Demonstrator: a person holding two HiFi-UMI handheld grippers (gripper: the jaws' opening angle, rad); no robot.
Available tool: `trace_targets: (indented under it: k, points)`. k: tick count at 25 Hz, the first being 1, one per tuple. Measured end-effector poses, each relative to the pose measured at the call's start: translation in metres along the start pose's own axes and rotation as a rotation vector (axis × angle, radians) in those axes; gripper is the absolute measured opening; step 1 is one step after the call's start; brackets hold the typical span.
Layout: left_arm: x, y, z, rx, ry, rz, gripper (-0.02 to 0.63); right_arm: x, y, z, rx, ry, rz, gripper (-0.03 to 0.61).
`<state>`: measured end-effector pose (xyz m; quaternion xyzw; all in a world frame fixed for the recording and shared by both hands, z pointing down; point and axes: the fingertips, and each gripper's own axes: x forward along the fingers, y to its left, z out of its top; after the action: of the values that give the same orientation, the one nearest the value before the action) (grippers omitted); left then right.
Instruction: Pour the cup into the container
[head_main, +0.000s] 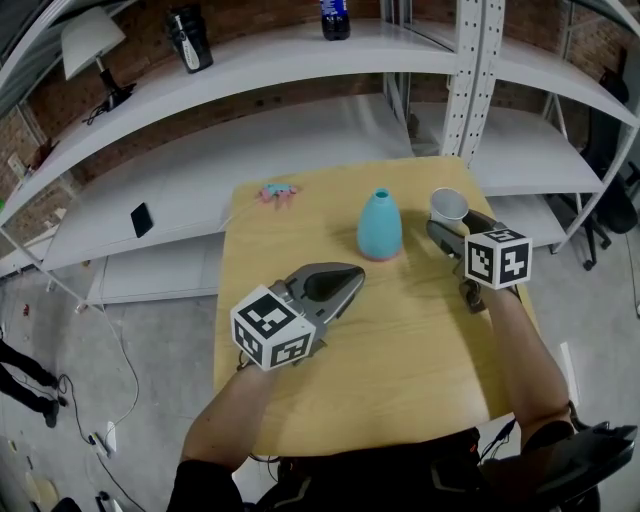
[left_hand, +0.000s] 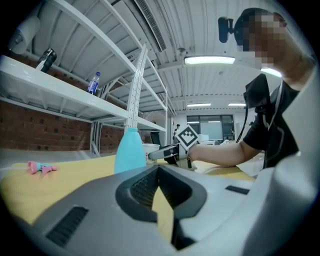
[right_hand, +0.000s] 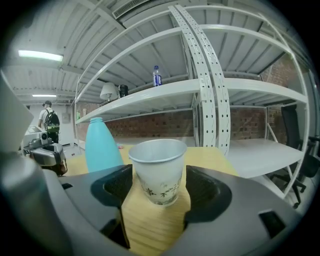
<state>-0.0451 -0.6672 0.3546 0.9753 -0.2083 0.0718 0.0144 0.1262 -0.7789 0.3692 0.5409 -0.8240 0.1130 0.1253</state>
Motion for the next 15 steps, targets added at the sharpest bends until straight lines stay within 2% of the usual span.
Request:
trace_targets:
  k: [10,15]
  points:
    - [-0.002,-0.005,0.002,0.005,-0.002,-0.037,0.002,0.005,0.002,0.005,-0.003,-0.006,0.030,0.302]
    - [-0.003,-0.005,0.000,0.006,0.001,-0.036,0.002,-0.001,0.015,0.021,-0.088,-0.014,0.055,0.296]
